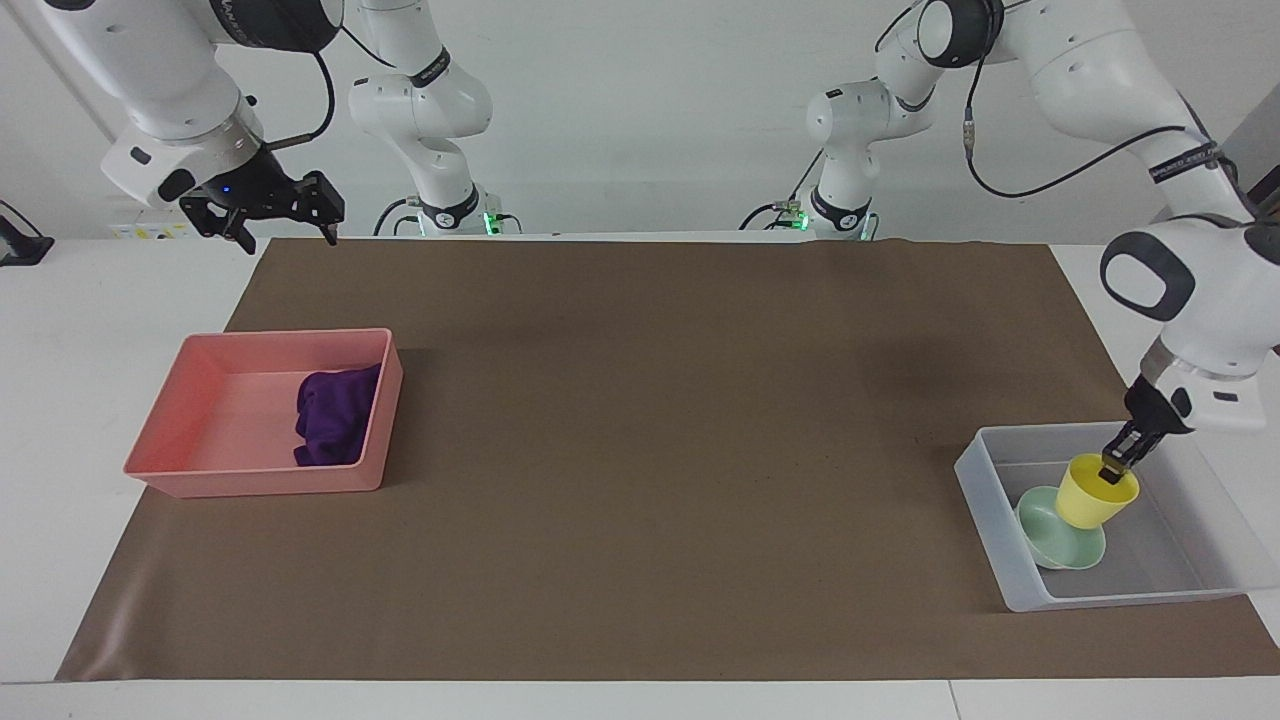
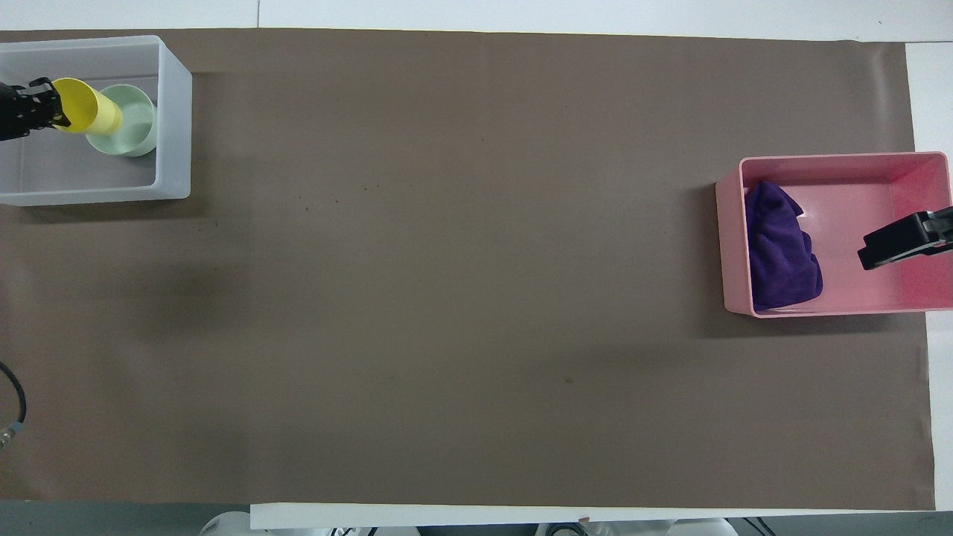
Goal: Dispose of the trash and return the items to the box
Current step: 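Lower the yellow cup into the bowl and open the left gripper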
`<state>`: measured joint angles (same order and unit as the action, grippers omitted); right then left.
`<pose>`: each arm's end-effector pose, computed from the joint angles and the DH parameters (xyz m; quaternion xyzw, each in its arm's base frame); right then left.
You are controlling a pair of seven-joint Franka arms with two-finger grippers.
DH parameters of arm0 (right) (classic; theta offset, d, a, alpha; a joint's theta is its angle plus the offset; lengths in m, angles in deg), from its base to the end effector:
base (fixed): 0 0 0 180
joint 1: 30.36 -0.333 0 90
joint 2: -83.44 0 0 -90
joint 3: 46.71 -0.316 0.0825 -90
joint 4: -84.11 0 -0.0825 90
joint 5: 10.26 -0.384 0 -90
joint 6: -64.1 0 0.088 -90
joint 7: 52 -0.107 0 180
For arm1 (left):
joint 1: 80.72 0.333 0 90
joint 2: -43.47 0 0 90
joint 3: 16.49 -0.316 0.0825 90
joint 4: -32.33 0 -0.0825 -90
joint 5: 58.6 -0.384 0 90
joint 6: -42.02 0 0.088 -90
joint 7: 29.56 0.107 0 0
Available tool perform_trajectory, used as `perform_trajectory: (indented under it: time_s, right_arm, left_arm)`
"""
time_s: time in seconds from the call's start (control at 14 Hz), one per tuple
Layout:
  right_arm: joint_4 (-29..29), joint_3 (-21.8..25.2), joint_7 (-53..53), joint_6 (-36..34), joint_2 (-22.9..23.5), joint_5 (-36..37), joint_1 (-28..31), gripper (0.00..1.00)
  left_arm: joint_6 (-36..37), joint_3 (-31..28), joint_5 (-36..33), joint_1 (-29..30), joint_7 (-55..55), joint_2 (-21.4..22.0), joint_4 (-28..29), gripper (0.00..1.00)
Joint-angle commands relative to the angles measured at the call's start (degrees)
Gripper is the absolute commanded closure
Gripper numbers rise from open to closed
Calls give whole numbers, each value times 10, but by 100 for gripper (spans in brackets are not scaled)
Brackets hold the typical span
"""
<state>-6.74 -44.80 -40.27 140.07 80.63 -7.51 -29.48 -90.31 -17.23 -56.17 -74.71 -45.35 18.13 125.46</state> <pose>0.5106 -0.0314 0.6253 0.9914 0.0743 -0.1072 0.0095 0.6932 0.0800 0.3900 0.9712 0.2051 0.1191 0.0241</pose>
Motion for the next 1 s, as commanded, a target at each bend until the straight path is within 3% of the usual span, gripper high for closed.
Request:
perform_trajectory:
  time_s: [0.0,0.07,0.14,0.21,0.43,0.71,0.93]
  right_arm:
    - [-26,-2,3,-1,-16,-12,4,0]
    - [-25,-2,3,1,-16,-12,4,0]
    - [-25,-2,3,2,-16,-12,4,0]
    - [-26,-2,3,2,-16,-14,0,0]
    - [-25,-4,1,11,-15,-47,-1,0]
    - [-29,-4,4,32,-16,-51,1,0]
    - [-29,-4,5,34,-16,-50,3,0]
  left_arm:
    - [-24,1,-10,-5,2,-10,4,100]
    - [-15,1,-10,-4,11,-9,4,78]
    - [-1,0,-10,-8,16,-4,-1,1]
    - [35,0,-10,-11,15,18,-3,0]
    - [192,3,-30,-48,30,140,24,0]
    - [310,7,-31,-113,30,326,152,0]
    - [412,8,-31,-124,86,352,125,0]
